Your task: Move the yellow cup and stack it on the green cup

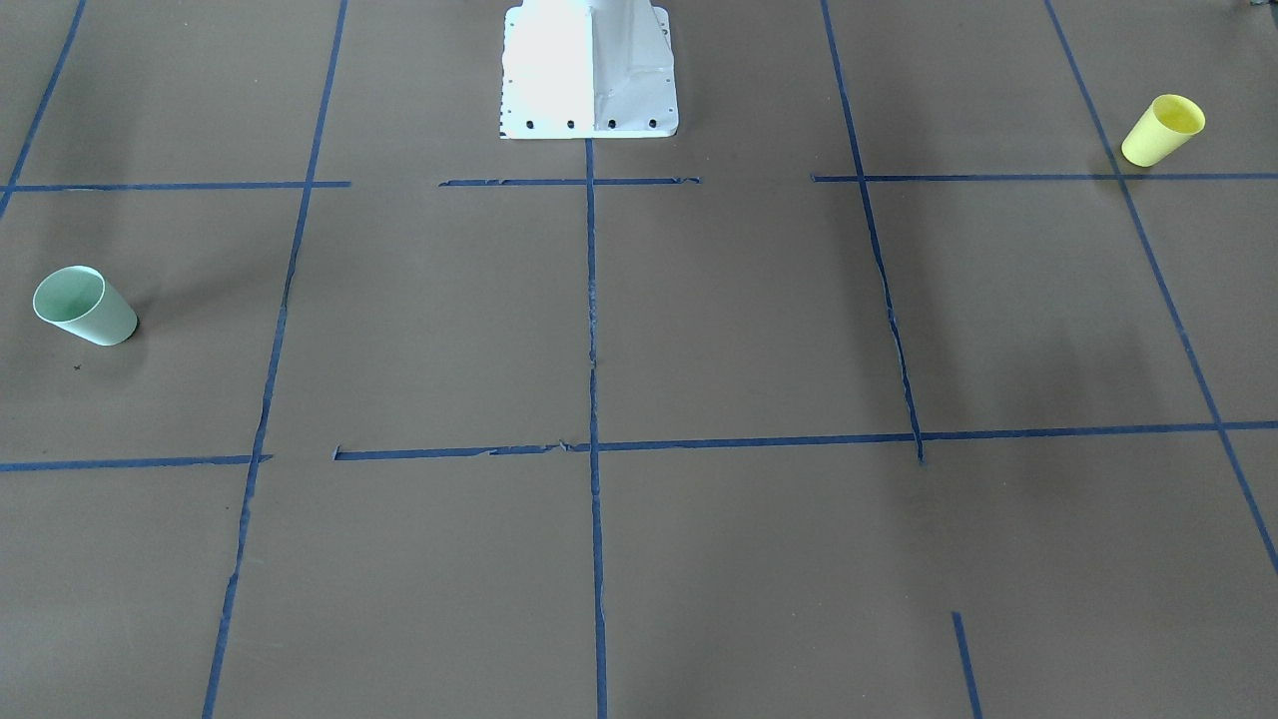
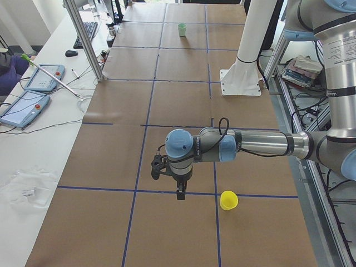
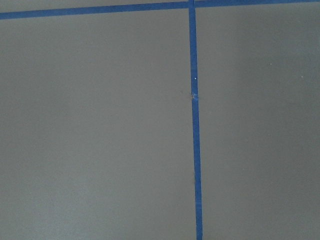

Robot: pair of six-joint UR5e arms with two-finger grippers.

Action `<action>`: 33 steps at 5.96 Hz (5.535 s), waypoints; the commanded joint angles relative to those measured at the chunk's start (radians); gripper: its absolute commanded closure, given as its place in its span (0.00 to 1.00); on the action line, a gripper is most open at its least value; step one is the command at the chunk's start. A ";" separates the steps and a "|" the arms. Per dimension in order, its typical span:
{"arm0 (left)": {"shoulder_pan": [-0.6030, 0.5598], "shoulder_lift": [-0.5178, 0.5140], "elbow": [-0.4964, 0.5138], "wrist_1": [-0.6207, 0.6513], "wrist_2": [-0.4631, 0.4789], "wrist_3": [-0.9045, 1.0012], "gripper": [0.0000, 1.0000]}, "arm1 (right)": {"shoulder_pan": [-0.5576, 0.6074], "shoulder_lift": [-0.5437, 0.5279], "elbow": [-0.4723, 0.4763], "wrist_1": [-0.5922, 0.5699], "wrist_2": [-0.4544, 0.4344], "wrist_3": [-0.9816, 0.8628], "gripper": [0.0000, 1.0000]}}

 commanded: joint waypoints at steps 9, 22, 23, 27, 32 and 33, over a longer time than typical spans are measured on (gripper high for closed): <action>0.294 -0.112 -0.266 -0.146 0.279 -0.692 0.00 | 0.000 -0.008 0.008 0.000 0.000 -0.002 0.00; 1.330 0.074 -0.229 0.503 0.979 -3.198 0.00 | 0.000 -0.002 0.008 0.000 0.000 -0.003 0.00; 1.385 0.074 -0.171 0.471 0.977 -3.223 0.00 | 0.000 0.000 0.008 0.000 0.000 -0.003 0.00; 1.571 0.083 -0.078 0.392 0.873 -3.224 0.00 | 0.000 -0.001 0.017 0.002 -0.002 -0.008 0.00; 1.571 0.172 0.014 0.241 0.877 -3.195 0.00 | 0.002 -0.003 0.037 0.000 -0.002 -0.002 0.00; 1.571 0.170 0.043 0.234 0.879 -3.188 0.00 | 0.002 -0.002 0.037 0.000 -0.002 0.000 0.00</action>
